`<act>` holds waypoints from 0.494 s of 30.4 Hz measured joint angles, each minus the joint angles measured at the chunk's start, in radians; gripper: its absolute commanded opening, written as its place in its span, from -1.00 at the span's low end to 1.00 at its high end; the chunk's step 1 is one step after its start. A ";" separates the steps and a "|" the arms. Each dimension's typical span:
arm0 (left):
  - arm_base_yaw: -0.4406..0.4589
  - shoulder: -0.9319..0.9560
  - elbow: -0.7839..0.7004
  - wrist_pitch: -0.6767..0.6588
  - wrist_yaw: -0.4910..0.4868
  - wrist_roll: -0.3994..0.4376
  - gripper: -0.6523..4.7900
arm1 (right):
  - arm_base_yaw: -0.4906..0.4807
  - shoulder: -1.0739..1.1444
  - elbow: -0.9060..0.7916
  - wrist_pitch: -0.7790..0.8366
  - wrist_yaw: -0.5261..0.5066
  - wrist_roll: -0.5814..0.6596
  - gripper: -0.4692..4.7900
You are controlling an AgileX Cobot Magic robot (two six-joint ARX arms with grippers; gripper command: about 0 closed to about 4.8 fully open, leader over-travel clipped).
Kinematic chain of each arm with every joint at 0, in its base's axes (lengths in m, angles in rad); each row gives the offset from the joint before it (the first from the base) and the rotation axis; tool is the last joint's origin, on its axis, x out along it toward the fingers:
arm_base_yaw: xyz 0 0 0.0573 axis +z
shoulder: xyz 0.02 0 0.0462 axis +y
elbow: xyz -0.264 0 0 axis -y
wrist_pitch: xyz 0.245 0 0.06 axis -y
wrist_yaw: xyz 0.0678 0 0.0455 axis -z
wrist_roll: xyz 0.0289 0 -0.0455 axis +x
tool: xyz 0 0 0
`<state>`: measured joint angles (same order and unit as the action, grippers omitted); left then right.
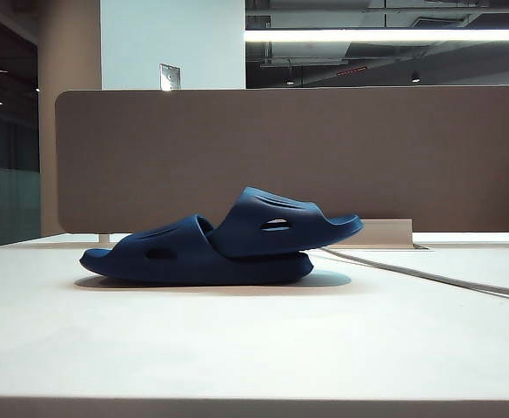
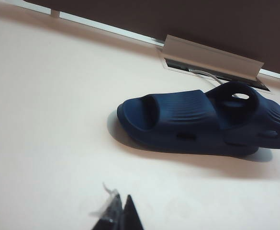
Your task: Interlock the pair of blue slippers on the table with their fronts facing up.
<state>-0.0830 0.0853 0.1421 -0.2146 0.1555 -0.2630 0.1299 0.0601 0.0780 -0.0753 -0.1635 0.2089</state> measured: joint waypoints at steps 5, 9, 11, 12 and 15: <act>0.000 0.000 -0.039 0.066 -0.001 0.023 -0.72 | 0.000 0.000 -0.076 0.089 0.029 -0.010 -0.83; 0.000 0.000 -0.058 0.083 -0.001 0.054 -0.72 | 0.000 0.000 -0.074 0.092 0.032 -0.057 -0.83; 0.000 0.000 -0.064 0.087 0.000 0.068 -0.72 | 0.000 0.000 -0.074 0.093 0.032 -0.091 -0.83; 0.000 0.000 -0.068 0.093 0.000 0.078 -0.72 | 0.000 0.000 -0.074 0.093 0.032 -0.099 -0.83; 0.000 0.000 -0.082 0.110 0.000 0.096 -0.72 | 0.000 0.000 -0.074 0.093 0.032 -0.133 -0.83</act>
<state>-0.0826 0.0849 0.0605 -0.1043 0.1551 -0.1669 0.1303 0.0597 0.0040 0.0174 -0.1318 0.0757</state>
